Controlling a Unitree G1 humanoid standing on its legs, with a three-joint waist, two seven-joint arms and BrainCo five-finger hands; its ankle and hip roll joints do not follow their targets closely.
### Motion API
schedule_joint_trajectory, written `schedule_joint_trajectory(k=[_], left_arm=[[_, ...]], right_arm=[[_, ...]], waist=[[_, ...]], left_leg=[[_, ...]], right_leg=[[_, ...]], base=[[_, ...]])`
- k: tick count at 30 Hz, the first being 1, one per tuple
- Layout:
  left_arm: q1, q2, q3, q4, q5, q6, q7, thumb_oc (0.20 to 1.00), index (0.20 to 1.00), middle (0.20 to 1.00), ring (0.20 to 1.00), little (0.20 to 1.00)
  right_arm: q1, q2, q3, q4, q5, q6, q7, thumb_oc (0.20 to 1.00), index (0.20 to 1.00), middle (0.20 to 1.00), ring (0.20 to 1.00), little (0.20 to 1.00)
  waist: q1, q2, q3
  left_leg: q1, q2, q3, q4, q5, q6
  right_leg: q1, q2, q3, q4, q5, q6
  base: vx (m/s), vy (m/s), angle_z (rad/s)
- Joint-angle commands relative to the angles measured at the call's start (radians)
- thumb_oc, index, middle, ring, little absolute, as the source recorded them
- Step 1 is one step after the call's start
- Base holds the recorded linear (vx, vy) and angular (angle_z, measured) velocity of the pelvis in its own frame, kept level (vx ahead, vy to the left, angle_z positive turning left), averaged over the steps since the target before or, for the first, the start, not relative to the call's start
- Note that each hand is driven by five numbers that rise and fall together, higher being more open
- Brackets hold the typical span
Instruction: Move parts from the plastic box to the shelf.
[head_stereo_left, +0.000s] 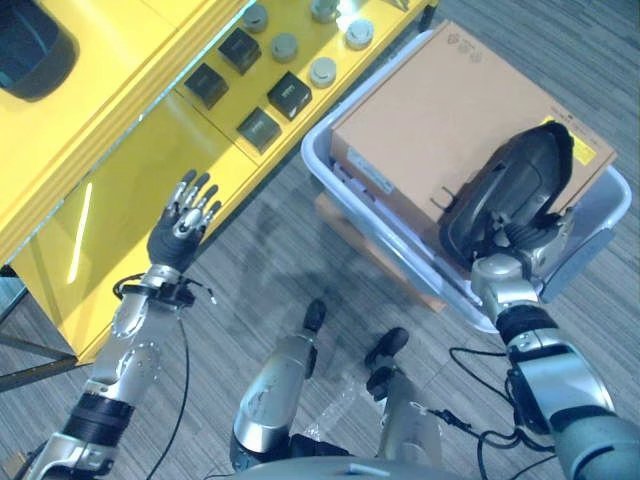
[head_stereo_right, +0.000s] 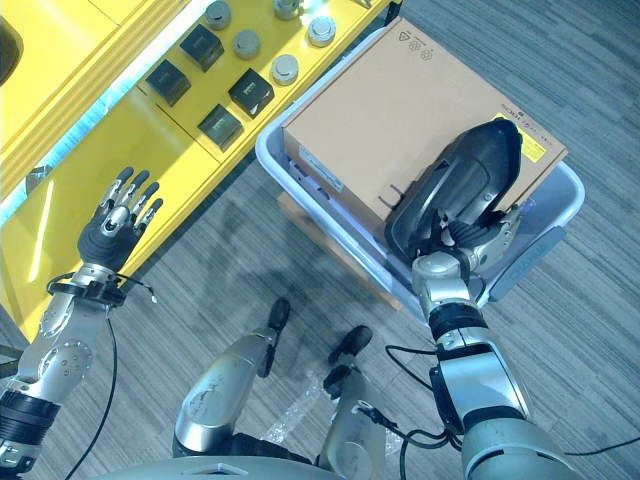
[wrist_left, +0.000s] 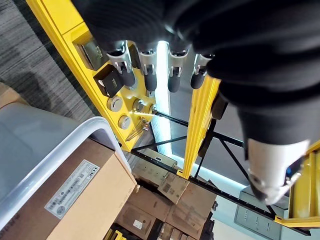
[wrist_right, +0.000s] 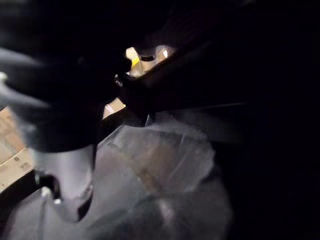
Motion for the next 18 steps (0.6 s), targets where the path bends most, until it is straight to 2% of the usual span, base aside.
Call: schedule_joint_trajectory(k=[1,6,7,8,18], left_arm=[[0.005,-0.022,0.003,-0.053,0.004,-0.058,-0.001,1.000,1.000,1.000,1.000,1.000],[0.000,-0.037,-0.004,-0.046,0.007,-0.059,-0.006,1.000,1.000,1.000,1.000,1.000],[-0.001,-0.038,-0.005,-0.048,0.010,-0.058,-0.005,1.000,1.000,1.000,1.000,1.000],[-0.003,-0.037,-0.007,-0.049,0.009,-0.059,-0.003,1.000,1.000,1.000,1.000,1.000],[-0.001,-0.038,-0.022,-0.055,0.004,-0.057,0.001,1.000,1.000,1.000,1.000,1.000]], right_arm=[[-0.015,-0.013,0.052,-0.006,0.022,-0.016,0.000,1.000,1.000,1.000,1.000,1.000],[-0.013,0.001,0.055,0.028,0.045,-0.028,0.007,1.000,1.000,1.000,1.000,1.000],[-0.012,0.000,0.055,0.032,0.049,-0.027,0.012,0.859,0.859,0.859,0.859,0.859],[-0.011,0.000,0.055,0.037,0.050,-0.031,0.013,0.200,0.200,0.200,0.200,0.200],[-0.007,-0.011,0.055,0.057,0.047,-0.044,0.018,0.200,0.200,0.200,0.200,0.200]], waist=[[0.016,0.013,-0.015],[0.014,0.019,-0.012],[0.014,0.019,-0.010],[0.013,0.020,-0.009],[0.007,0.020,-0.012]], left_leg=[[-0.114,-0.016,0.033,0.088,-0.051,-0.009],[-0.120,-0.018,0.034,0.090,-0.049,-0.009],[-0.122,-0.018,0.034,0.091,-0.049,-0.009],[-0.122,-0.018,0.034,0.092,-0.049,-0.009],[-0.113,-0.016,0.039,0.094,-0.052,-0.006]], right_leg=[[0.077,-0.053,0.063,-0.003,-0.068,0.107],[0.069,-0.057,0.065,0.002,-0.069,0.106],[0.068,-0.057,0.066,0.003,-0.069,0.106],[0.066,-0.058,0.066,0.004,-0.068,0.106],[0.066,-0.059,0.075,0.008,-0.067,0.104]], base=[[0.00,0.000,0.00],[0.00,0.000,0.00],[0.00,0.000,0.00],[0.00,0.000,0.00],[0.00,0.000,0.00]])
